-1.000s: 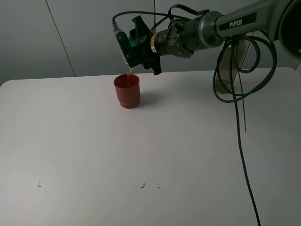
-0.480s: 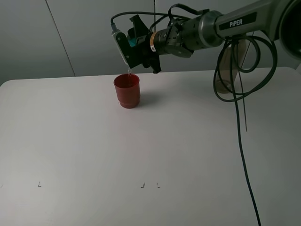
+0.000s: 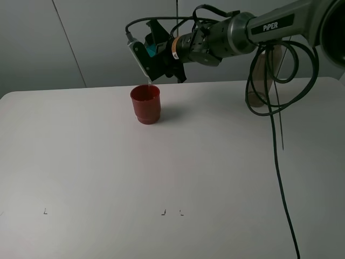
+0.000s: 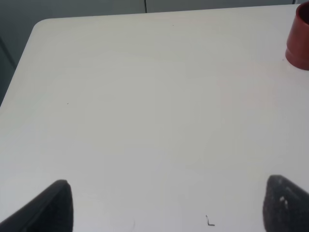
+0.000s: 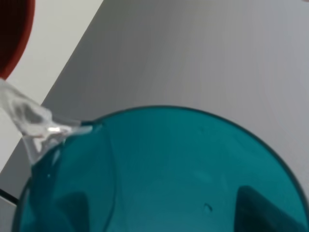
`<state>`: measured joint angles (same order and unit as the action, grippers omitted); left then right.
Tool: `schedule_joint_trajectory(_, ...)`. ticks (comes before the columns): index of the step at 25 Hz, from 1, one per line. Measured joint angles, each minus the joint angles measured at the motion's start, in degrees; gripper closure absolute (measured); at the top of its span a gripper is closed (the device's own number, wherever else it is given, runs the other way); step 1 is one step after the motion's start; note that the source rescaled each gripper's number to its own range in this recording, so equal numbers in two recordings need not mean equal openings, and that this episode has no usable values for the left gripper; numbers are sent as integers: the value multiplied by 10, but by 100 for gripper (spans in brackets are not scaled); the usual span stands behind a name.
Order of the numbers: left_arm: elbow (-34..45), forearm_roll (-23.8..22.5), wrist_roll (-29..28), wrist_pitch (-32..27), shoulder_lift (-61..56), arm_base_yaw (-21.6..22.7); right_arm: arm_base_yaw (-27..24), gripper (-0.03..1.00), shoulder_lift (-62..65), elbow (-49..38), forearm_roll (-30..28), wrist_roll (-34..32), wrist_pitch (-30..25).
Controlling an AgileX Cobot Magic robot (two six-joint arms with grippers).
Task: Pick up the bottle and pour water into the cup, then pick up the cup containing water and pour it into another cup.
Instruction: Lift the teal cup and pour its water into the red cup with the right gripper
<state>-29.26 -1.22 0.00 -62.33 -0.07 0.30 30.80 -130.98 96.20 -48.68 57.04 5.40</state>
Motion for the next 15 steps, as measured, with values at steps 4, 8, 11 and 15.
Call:
schedule_joint_trajectory(4,0,0,0,0,0,0,0,88,0,0,0,9,1)
schedule_joint_trajectory(8,0,0,0,0,0,0,0,88,0,0,0,11,1)
schedule_joint_trajectory(11,0,0,0,0,0,0,0,88,0,0,0,13,1)
schedule_joint_trajectory(15,0,0,0,0,0,0,0,88,0,0,0,13,2)
